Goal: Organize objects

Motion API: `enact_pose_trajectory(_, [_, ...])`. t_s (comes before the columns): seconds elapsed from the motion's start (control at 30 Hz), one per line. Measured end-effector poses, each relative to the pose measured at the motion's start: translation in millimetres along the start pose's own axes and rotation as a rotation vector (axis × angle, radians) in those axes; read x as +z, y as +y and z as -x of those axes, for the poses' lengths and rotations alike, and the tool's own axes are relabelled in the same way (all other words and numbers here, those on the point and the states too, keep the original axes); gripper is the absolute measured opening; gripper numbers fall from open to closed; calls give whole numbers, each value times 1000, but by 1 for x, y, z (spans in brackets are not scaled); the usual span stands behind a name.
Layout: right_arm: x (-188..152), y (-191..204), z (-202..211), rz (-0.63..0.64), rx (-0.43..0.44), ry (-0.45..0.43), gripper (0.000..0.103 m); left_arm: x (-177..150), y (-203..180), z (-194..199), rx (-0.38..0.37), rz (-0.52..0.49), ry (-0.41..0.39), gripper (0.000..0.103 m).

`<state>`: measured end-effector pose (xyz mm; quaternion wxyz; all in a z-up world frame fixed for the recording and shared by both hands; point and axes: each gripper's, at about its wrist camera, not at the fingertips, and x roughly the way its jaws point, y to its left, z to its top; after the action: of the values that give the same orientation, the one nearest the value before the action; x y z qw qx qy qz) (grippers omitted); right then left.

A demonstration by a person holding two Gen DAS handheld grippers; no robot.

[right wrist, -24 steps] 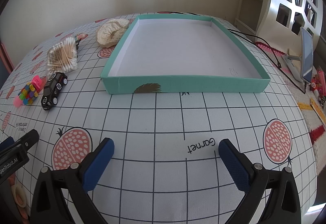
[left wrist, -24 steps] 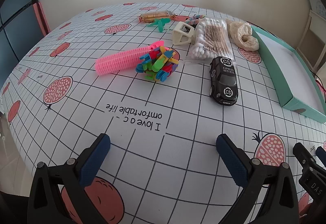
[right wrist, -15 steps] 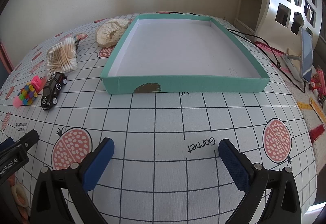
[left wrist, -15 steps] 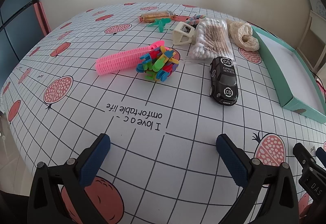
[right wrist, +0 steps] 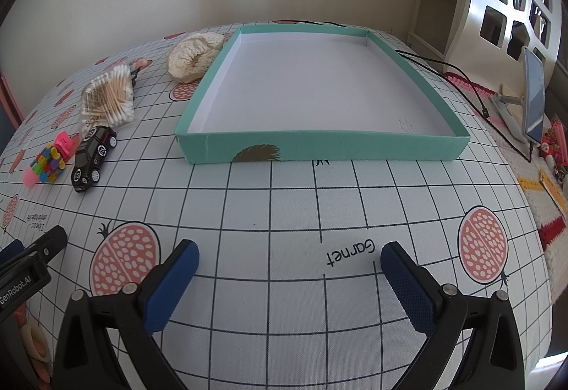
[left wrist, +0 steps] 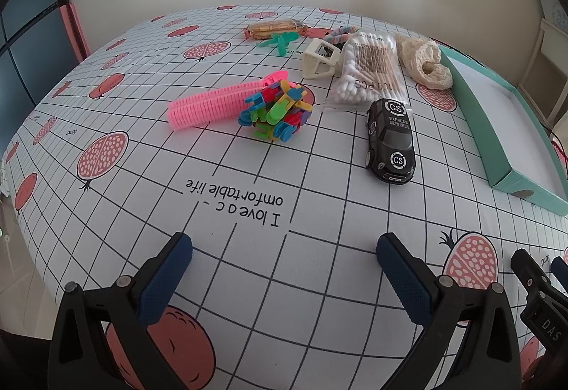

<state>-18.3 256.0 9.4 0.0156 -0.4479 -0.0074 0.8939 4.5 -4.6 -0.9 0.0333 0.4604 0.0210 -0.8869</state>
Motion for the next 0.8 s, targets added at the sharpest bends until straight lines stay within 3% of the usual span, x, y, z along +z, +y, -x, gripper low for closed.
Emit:
enact_pose_trajectory(0.67, [-1,-2,1,-1,0,3,103,1,-1,0,8,11,11,103])
enact_pose_trajectory(0.8, [4,-3,1,-11,20,25,103,5,-2,2,-35,15,46,103])
